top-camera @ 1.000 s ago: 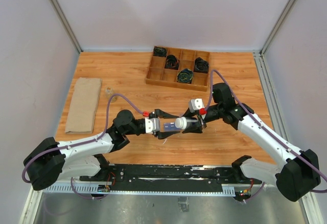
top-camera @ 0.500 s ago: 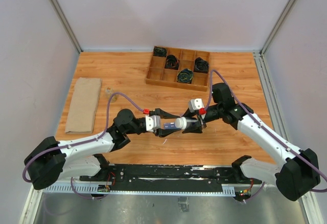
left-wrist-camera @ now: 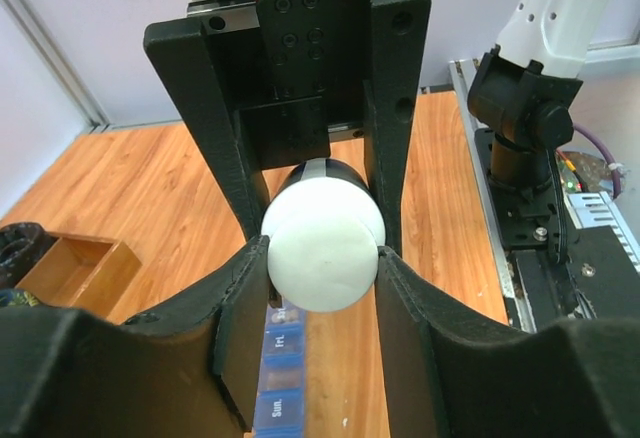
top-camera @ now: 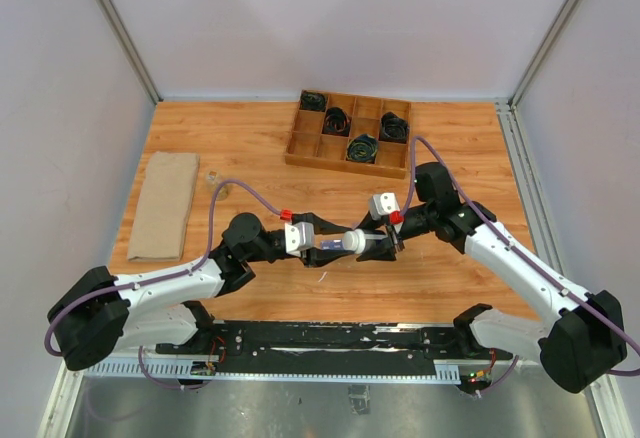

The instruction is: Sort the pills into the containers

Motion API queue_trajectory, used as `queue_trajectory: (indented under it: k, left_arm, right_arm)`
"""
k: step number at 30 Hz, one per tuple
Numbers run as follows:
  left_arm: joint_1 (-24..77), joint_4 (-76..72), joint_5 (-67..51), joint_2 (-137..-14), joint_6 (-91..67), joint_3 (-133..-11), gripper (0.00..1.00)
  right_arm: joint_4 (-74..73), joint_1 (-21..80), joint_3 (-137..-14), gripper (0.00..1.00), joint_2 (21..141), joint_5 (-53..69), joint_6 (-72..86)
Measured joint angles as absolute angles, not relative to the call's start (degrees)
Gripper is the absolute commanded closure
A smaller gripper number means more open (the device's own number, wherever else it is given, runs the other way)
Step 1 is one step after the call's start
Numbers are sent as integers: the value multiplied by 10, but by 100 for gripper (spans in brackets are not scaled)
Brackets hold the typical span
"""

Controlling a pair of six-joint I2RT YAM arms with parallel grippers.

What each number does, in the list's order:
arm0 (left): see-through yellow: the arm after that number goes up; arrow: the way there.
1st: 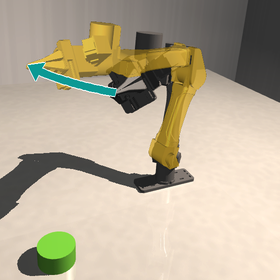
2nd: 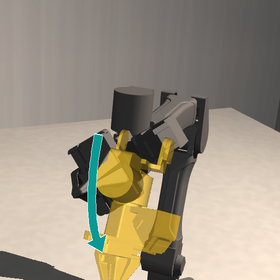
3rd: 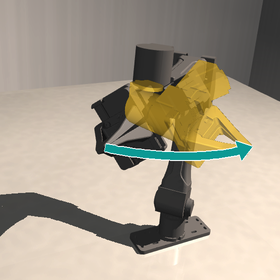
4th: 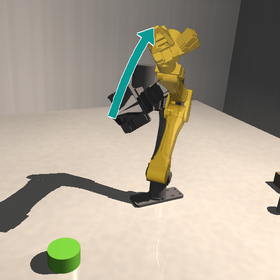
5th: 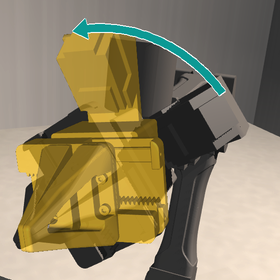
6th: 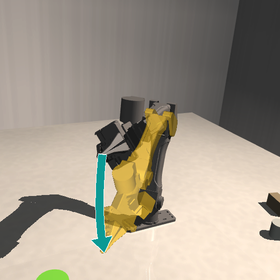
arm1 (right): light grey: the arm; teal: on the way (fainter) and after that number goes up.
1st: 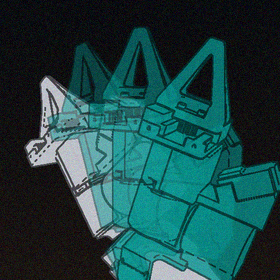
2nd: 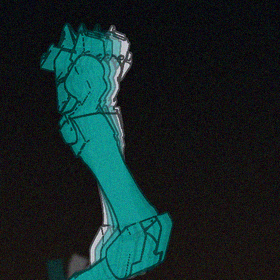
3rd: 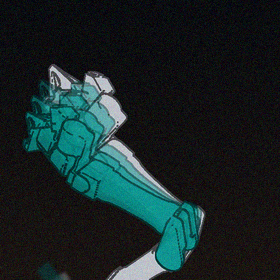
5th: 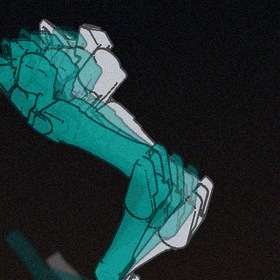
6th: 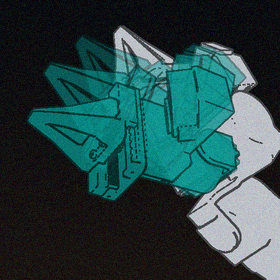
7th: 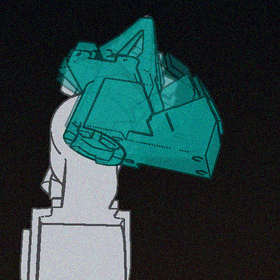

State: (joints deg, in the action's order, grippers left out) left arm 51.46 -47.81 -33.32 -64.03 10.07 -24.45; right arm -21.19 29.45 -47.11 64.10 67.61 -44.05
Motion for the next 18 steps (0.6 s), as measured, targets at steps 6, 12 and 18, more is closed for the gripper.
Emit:
queue_trajectory:
  k: [6,12,18]
  left_arm:
    - [515,-481,-325,-644,40,-249,100]
    - [515,-512,-279,-652,-116,-241,100]
    - [523,-533,-185,-618,-260,-189,100]
  right_arm:
    - [-216,295,-471,99,642,677,-437]
    - [-217,295,-473,99,651,674,-429]
    - [-200,295,-475,99,655,663,-419]
